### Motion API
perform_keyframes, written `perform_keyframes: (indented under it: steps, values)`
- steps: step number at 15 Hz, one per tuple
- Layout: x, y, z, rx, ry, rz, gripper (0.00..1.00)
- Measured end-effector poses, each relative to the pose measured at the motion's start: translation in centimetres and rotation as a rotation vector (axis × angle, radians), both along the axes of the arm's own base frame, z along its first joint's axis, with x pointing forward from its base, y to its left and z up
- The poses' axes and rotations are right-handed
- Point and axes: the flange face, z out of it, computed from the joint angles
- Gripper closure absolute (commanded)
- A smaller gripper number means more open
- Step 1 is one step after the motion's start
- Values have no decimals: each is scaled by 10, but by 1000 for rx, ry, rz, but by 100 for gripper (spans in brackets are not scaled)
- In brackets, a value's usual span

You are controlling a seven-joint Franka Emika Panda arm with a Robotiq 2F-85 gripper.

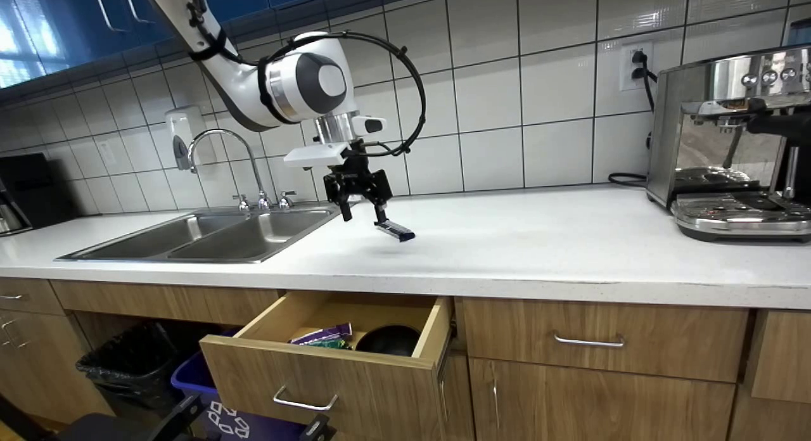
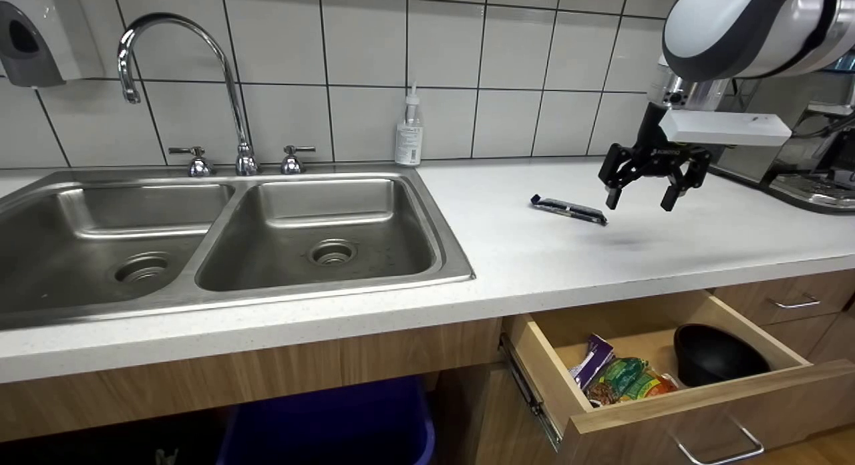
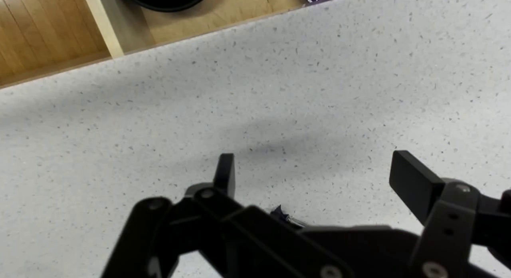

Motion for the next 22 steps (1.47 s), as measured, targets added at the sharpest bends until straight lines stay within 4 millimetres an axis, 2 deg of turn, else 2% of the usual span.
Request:
perform_keyframes:
  steps: [11, 22]
  values:
    - [11, 1, -9, -36, -20, 49, 0]
    - [55, -4, -16, -60, -47, 157, 0]
